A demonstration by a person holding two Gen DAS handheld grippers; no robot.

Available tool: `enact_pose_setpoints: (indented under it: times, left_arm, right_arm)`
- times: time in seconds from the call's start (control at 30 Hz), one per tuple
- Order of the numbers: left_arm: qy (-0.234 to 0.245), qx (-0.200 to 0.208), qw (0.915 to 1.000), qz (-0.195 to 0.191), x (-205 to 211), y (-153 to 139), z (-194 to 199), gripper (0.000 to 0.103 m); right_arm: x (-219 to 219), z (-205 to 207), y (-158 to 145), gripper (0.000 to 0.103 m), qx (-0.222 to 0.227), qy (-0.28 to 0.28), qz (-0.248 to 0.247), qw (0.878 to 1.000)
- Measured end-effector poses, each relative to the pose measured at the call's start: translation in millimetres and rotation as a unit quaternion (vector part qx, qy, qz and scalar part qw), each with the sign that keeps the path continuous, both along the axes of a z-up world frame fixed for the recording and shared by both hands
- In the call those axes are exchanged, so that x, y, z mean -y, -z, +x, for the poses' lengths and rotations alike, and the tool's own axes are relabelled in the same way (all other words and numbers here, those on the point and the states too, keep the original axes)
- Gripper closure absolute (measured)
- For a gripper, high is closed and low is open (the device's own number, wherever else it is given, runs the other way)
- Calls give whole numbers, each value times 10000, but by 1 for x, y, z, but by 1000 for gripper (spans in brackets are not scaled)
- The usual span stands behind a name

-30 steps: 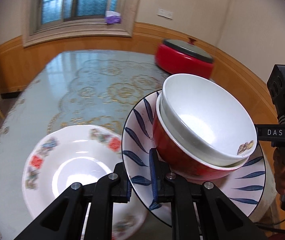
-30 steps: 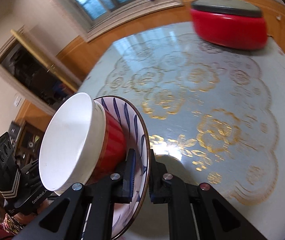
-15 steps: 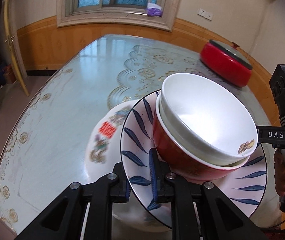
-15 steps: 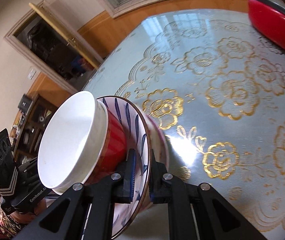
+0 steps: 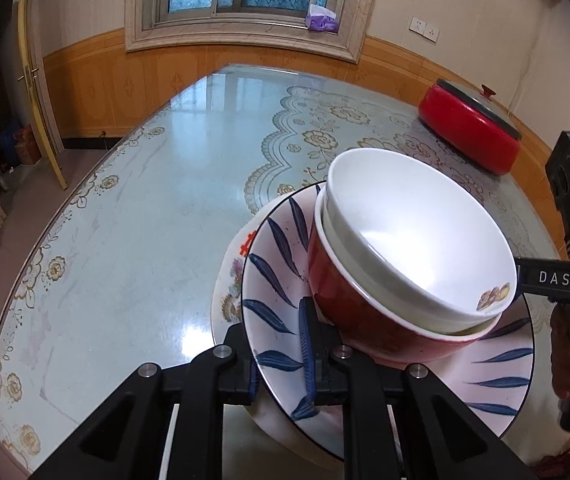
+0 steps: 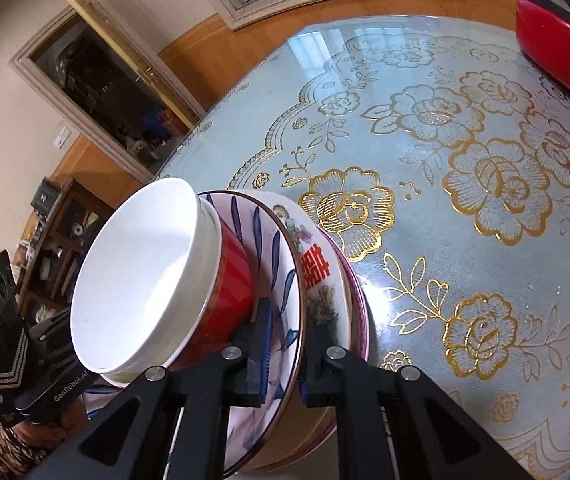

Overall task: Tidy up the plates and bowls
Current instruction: 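Lower the nested bowls onto the white plate stack with the right tool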

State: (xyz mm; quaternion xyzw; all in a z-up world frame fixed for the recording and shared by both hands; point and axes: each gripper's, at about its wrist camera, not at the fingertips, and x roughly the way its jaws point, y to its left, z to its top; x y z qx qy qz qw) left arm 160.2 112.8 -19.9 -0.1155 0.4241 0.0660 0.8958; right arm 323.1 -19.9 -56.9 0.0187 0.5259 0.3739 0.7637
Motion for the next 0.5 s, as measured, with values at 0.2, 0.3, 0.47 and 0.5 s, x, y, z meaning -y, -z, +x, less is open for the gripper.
enact_pose_setpoints:
  times: [0.2,0.3,0.47,0.5]
  left_arm:
    - [-3,74,9999,78,0,-1,-1,88]
    - [-32,107,9999,12,-2,-1,-3,88]
    - [-50,118,9998,182,0,-4,-8,87]
    - [-40,114,9996,251,2,-4,-8,87]
  right_arm:
    - [6,-2,3,92,30,134,121,9998]
    - [8,-3,2,91,-16,152,114,9998]
    - [16,-5,-5,86,-65,165,84,9998]
    - [16,-8,-9,82,83,150,51,9998]
